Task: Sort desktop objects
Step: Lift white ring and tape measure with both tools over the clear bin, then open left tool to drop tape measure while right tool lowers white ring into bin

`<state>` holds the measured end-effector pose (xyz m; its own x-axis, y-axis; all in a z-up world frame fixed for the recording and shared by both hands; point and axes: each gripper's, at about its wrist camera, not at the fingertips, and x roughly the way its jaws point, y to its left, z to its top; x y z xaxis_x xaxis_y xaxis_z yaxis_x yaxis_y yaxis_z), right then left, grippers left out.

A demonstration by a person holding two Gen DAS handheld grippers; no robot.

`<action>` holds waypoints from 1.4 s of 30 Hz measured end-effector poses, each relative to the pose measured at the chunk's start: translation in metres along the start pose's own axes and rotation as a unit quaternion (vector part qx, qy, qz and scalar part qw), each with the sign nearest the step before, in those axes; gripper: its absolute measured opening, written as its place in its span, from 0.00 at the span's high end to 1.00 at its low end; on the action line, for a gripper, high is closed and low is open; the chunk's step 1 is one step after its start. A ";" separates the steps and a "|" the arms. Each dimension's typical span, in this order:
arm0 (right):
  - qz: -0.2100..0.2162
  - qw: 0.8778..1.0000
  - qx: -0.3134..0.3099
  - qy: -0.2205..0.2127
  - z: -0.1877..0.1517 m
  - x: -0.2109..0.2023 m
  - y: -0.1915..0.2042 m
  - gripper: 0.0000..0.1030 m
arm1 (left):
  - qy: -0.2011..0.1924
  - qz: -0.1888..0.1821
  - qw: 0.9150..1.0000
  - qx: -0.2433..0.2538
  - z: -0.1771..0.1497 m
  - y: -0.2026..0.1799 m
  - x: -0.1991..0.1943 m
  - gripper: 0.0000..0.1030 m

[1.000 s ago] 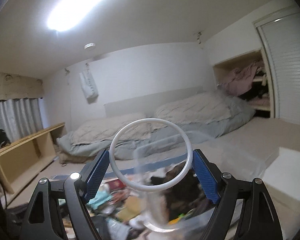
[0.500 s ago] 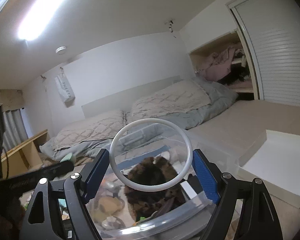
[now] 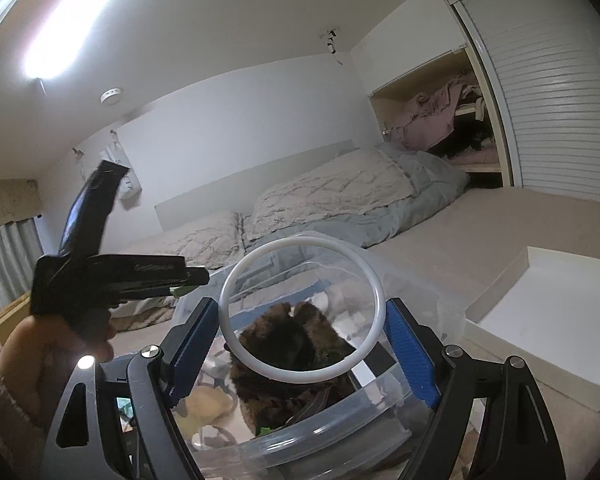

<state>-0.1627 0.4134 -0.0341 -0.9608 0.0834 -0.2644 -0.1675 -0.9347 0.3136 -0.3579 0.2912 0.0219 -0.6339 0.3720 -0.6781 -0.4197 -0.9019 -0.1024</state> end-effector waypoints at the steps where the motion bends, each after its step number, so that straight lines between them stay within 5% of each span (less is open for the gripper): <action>1: -0.001 1.000 -0.001 0.000 0.000 0.000 -0.001 0.19 | 0.001 0.009 1.000 0.003 0.001 -0.001 0.002 0.51; 3: 0.000 1.000 0.002 0.001 -0.001 0.001 -0.003 0.19 | -0.001 0.036 0.999 0.013 0.003 -0.003 0.005 0.46; 4: 0.000 1.000 0.004 0.002 -0.001 0.002 -0.004 0.19 | 0.000 0.054 0.998 0.021 0.005 -0.004 0.007 0.38; 5: 0.000 1.000 0.006 0.003 -0.002 0.003 -0.005 0.19 | -0.002 0.077 0.996 0.032 0.006 -0.005 0.009 0.18; 6: 0.001 1.000 0.009 0.004 -0.002 0.003 -0.006 0.19 | -0.009 0.092 0.995 0.039 0.007 -0.005 0.009 0.15; 17: 0.007 1.000 0.014 0.009 -0.001 0.005 -0.011 0.19 | -0.025 0.094 0.992 0.074 -0.006 -0.013 -0.007 0.15; 42: 0.053 0.997 0.034 0.049 0.013 0.021 -0.003 0.19 | -0.079 0.048 0.995 0.037 -0.088 0.013 -0.099 0.08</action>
<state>-0.1848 0.4229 -0.0285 -0.9483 -0.0521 -0.3131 -0.0835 -0.9107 0.4046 -0.2432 0.2232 0.0237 -0.7649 0.3194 -0.5594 -0.3953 -0.9184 0.0161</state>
